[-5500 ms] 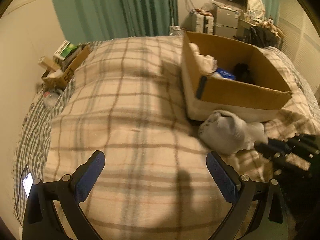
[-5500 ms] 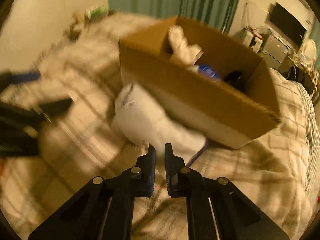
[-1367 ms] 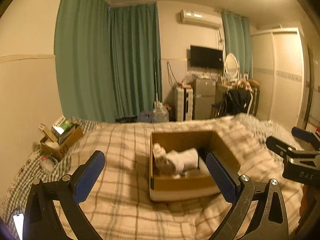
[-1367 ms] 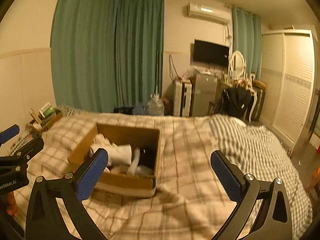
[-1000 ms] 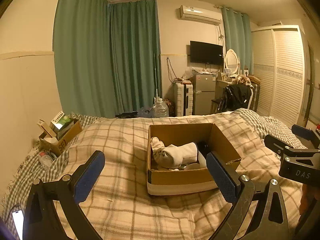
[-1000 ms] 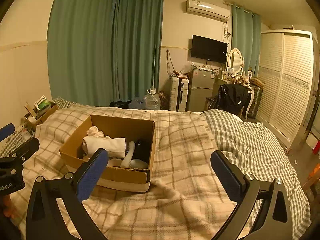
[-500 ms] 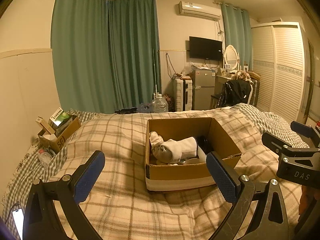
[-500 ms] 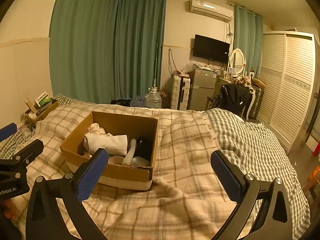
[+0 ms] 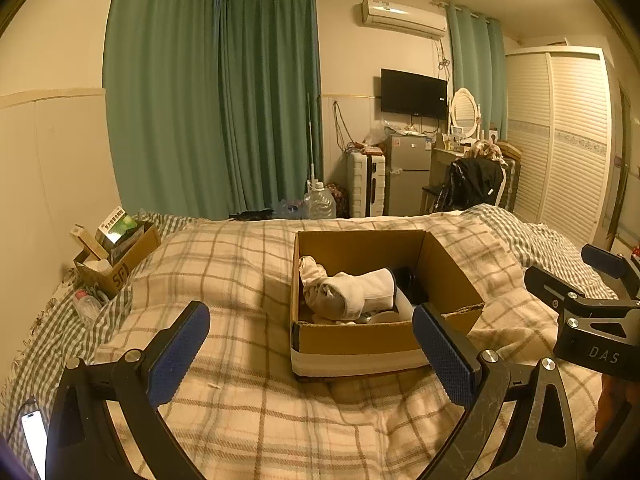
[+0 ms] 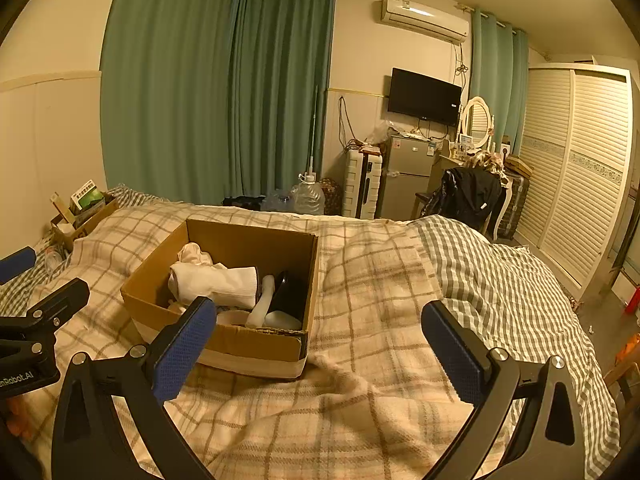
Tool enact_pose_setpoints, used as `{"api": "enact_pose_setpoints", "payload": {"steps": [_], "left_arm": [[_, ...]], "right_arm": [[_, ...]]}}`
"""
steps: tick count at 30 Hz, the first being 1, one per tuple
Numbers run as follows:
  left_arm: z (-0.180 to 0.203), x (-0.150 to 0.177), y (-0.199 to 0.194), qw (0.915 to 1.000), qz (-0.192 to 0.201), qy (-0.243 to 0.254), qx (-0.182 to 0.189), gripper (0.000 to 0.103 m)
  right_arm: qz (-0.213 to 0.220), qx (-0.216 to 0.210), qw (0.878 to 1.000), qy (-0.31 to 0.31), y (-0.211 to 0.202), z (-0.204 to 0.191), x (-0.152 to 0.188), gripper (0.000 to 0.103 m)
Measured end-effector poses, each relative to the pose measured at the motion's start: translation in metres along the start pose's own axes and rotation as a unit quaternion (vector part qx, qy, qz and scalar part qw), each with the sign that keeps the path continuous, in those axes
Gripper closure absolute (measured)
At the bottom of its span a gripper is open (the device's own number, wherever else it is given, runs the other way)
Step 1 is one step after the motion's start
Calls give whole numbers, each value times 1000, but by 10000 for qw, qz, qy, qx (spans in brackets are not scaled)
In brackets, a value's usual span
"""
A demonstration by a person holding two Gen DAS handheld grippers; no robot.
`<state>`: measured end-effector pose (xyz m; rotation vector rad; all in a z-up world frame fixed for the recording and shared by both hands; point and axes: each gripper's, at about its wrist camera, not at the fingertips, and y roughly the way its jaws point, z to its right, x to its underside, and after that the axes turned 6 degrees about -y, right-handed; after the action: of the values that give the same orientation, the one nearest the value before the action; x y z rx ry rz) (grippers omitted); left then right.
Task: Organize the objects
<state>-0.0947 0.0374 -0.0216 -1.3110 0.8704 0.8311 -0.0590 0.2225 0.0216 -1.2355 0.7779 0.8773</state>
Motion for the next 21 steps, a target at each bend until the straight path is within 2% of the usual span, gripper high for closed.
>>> {"api": "enact_pose_setpoints", "payload": {"steps": [21], "left_arm": [[-3, 1, 1, 9999, -48, -132, -5, 0]], "right_arm": [[-39, -15, 10000, 21, 2, 0, 2, 0]]}}
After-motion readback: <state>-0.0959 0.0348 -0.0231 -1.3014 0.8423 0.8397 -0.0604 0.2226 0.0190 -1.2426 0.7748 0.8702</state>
